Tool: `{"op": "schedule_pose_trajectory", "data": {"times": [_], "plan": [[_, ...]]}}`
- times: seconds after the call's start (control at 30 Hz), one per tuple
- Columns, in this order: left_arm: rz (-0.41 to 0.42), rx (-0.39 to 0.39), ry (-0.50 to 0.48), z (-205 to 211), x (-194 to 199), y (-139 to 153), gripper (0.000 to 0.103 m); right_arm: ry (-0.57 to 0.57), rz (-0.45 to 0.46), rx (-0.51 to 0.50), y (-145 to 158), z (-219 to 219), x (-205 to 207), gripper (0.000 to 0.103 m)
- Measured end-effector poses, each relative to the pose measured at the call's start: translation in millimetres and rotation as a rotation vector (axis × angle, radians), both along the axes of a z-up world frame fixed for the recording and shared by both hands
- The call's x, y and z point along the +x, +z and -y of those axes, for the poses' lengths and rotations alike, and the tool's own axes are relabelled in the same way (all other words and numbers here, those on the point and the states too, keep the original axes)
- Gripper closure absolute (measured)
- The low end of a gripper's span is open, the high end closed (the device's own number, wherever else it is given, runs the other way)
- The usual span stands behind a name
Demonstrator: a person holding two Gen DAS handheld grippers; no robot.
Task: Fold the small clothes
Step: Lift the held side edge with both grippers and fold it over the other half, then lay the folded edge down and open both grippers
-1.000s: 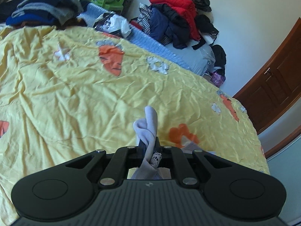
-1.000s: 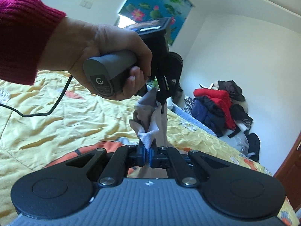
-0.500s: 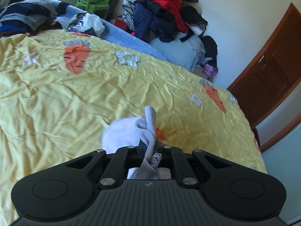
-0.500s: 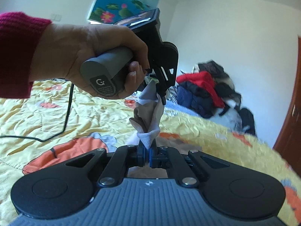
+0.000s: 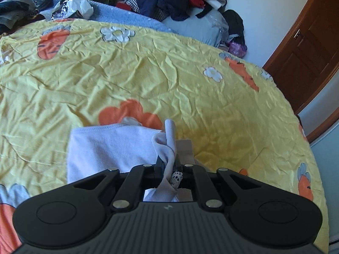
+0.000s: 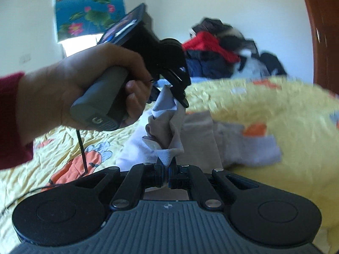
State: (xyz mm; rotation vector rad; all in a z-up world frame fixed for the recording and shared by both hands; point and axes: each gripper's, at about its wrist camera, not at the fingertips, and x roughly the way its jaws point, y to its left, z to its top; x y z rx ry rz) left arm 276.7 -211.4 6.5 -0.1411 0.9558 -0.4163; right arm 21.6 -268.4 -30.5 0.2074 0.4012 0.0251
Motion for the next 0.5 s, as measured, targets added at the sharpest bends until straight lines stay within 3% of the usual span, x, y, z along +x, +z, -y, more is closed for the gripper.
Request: {"op": "schedule_pose_trajectory", "data": {"times": [0.33, 0.43, 0.5], "plan": [[0.036, 0.073, -0.053, 29.4, -1.0, -6.4, 0.091, -0.03, -0.07, 0.193, -23.4, 32.0, 7.2, 0.099], [0.092, 0.104, -0.088, 36.6, -4.3, 1.2, 0.073, -0.031, -0.09, 0.255, -28.3, 36.3, 7.0, 0.099], [0.146, 0.108, -0.089, 37.9, -7.7, 8.7, 0.036, -0.033, -0.1, 0.282, -30.9, 39.3, 8.0, 0.098]]}}
